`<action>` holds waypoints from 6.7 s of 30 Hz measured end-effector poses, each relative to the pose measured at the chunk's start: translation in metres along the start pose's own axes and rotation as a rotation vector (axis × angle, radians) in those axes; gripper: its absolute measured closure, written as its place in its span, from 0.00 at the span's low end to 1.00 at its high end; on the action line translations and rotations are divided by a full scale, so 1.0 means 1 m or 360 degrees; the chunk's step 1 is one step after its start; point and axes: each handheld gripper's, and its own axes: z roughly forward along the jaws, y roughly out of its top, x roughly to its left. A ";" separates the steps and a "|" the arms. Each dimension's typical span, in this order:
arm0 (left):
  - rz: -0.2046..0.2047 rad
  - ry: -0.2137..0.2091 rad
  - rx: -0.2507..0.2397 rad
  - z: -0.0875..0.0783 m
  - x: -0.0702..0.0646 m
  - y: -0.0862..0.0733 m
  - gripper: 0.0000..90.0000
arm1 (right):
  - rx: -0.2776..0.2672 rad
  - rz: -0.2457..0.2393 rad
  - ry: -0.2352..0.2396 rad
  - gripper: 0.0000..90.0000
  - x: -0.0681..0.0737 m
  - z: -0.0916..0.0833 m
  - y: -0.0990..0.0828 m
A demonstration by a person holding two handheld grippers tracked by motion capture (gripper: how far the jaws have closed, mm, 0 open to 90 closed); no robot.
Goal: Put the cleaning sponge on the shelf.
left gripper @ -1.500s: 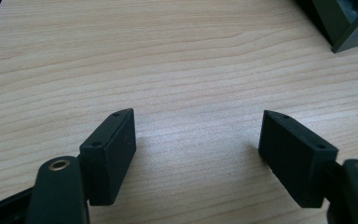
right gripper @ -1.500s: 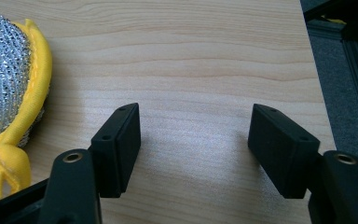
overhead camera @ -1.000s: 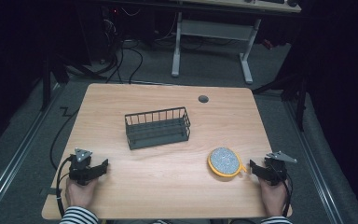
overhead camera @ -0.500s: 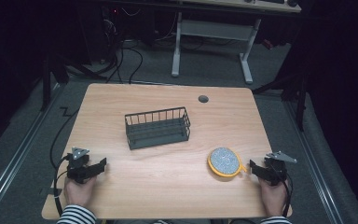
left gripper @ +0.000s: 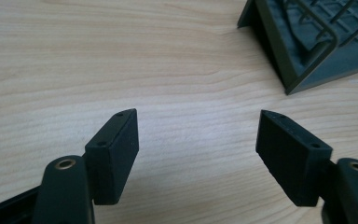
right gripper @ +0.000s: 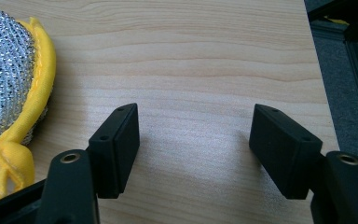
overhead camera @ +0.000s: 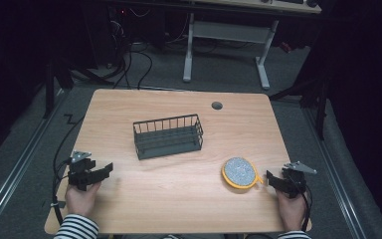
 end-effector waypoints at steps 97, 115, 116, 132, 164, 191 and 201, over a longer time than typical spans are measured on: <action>0.0397 -0.0033 0.0502 0.067 -0.086 0.144 0.64 | 0.0001 -0.0015 0.0012 0.37 0.001 0.000 0.000; 0.0424 -0.0096 0.0499 0.063 -0.087 0.130 0.72 | 0.0001 -0.0016 0.0012 0.37 0.001 0.000 0.000; 0.0424 -0.0096 0.0499 0.063 -0.087 0.130 0.72 | 0.0001 -0.0016 0.0012 0.37 0.001 0.000 0.000; 0.0475 -0.0148 0.0489 0.050 -0.091 0.117 0.71 | 0.0001 -0.0014 0.0013 0.37 0.001 0.000 0.000; 0.0614 -0.0298 0.0391 0.014 -0.101 0.076 0.75 | 0.0000 -0.0014 0.0013 0.37 0.001 0.000 0.000; 0.0611 -0.0369 0.0396 0.026 -0.112 0.075 0.72 | 0.0001 -0.0014 0.0013 0.37 0.001 0.000 0.000; 0.0481 -0.0379 0.0247 0.009 -0.097 0.084 0.44 | 0.0001 -0.0015 0.0014 0.37 0.001 0.000 0.000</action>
